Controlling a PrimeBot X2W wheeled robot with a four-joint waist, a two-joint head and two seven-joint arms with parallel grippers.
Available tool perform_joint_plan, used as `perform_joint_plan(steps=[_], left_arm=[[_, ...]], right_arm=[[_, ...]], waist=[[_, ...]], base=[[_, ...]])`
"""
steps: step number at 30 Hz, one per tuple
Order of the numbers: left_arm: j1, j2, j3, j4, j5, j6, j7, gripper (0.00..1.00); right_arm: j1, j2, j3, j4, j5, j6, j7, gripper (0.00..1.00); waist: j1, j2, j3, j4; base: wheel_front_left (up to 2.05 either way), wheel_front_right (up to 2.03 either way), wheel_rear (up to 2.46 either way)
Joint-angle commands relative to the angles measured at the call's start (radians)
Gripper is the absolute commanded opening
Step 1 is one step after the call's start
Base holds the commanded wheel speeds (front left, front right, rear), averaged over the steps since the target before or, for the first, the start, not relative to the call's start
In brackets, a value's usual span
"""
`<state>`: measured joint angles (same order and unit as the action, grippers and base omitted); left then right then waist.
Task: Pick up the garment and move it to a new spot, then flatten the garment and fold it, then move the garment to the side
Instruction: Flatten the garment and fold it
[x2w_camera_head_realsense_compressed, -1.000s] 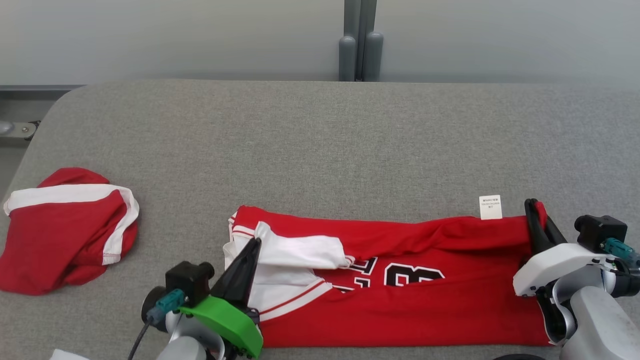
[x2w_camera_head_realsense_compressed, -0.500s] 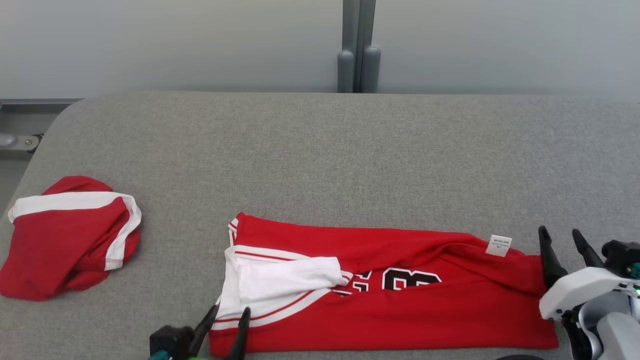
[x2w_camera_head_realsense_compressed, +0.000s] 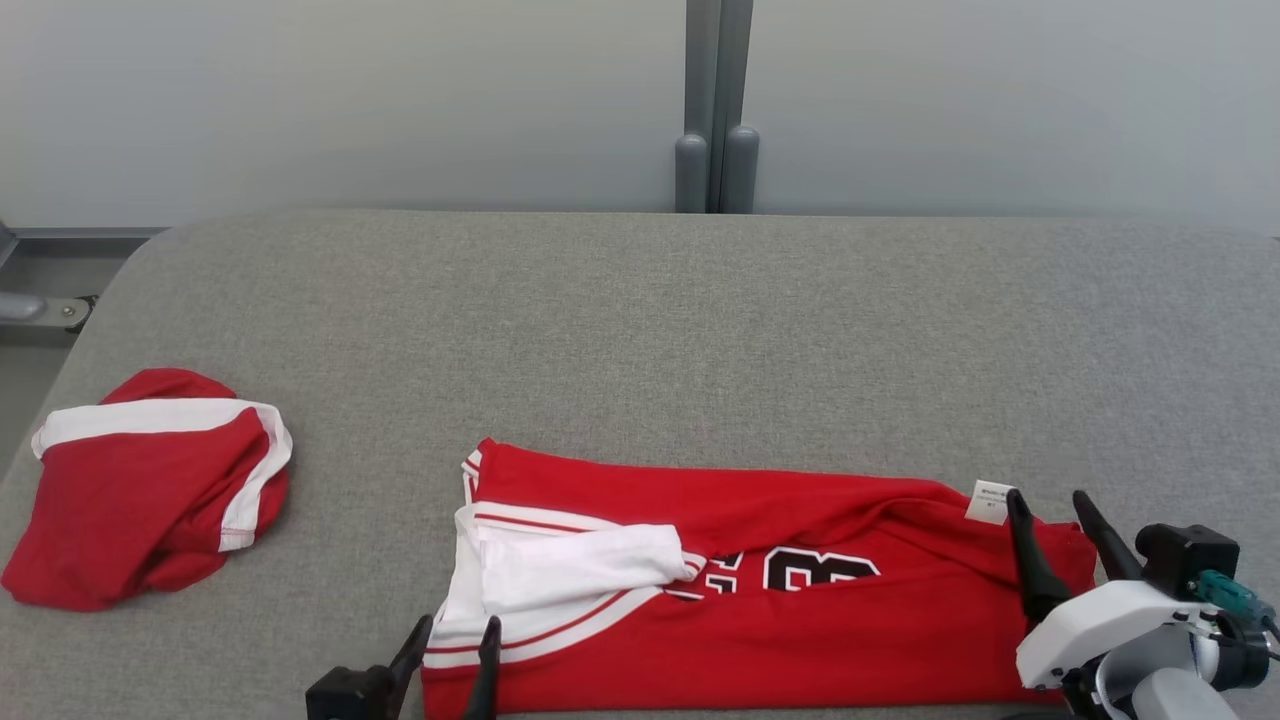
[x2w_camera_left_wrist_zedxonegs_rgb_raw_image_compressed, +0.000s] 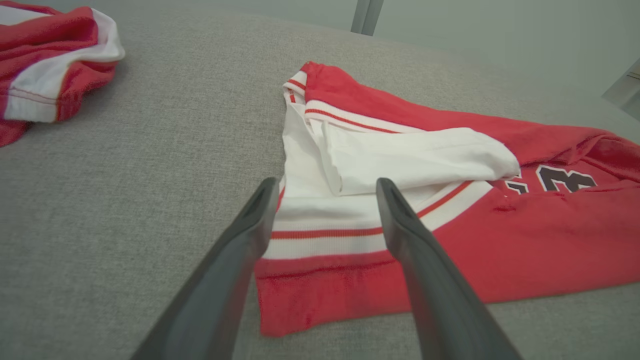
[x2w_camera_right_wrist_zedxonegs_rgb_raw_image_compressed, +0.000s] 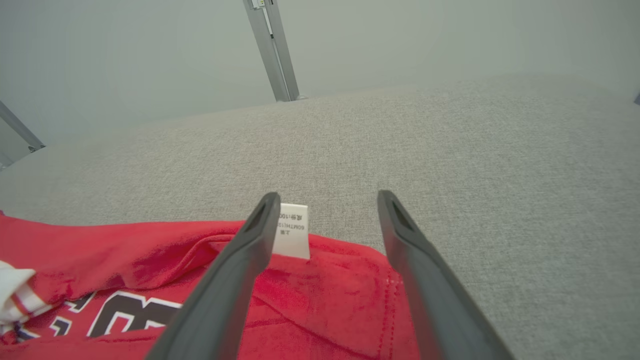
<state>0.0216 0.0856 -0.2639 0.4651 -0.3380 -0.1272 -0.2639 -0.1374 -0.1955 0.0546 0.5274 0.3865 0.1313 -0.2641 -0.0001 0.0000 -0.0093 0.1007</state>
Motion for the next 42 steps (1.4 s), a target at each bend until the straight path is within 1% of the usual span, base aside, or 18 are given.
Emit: perform_joint_plan(steps=[1, 8, 13, 20, 35, 42], left_arm=[[-0.012, -0.003, 0.002, -0.004, 0.008, -0.004, 0.0, 1.0], [-0.004, -0.017, -0.018, -0.026, 0.002, -0.005, 0.0, 1.0], [-0.009, -0.02, -0.027, -0.039, 0.001, -0.005, 0.0, 1.0], [-0.022, -0.021, -0.035, -0.052, 0.013, -0.005, 0.0, 1.0], [0.0, -0.026, -0.013, -0.06, 0.027, -0.005, 0.0, 1.0], [-0.003, -0.028, -0.014, -0.046, 0.022, -0.005, 0.0, 1.0]], right_arm=[[0.019, 0.005, 0.008, -0.004, 0.009, -0.001, 0.0, 1.0], [0.04, 0.018, 0.061, -0.003, 0.026, -0.001, 0.0, 1.0], [0.05, 0.021, 0.074, 0.001, 0.036, -0.001, 0.0, 1.0], [0.061, 0.016, 0.057, 0.0, 0.041, -0.001, 0.0, 1.0], [0.066, 0.015, 0.051, 0.004, 0.043, -0.001, 0.0, 1.0], [0.06, 0.01, 0.013, 0.016, 0.033, -0.001, 0.0, 1.0]], waist=[[0.0001, 0.0, -0.002, 0.0], [0.0001, 0.0, -0.012, -0.009], [0.0001, 0.0, -0.018, -0.008], [0.0001, 0.0, -0.024, -0.011], [0.0001, 0.0, -0.04, -0.027], [0.0001, 0.0, -0.033, -0.038]], base=[[0.0, 0.0, 0.0], [0.0, 0.0, 0.0], [0.0, 0.0, 0.0], [0.0, 0.0, 0.0], [0.0, 0.0, 0.0], [0.0, 0.0, 0.0]])
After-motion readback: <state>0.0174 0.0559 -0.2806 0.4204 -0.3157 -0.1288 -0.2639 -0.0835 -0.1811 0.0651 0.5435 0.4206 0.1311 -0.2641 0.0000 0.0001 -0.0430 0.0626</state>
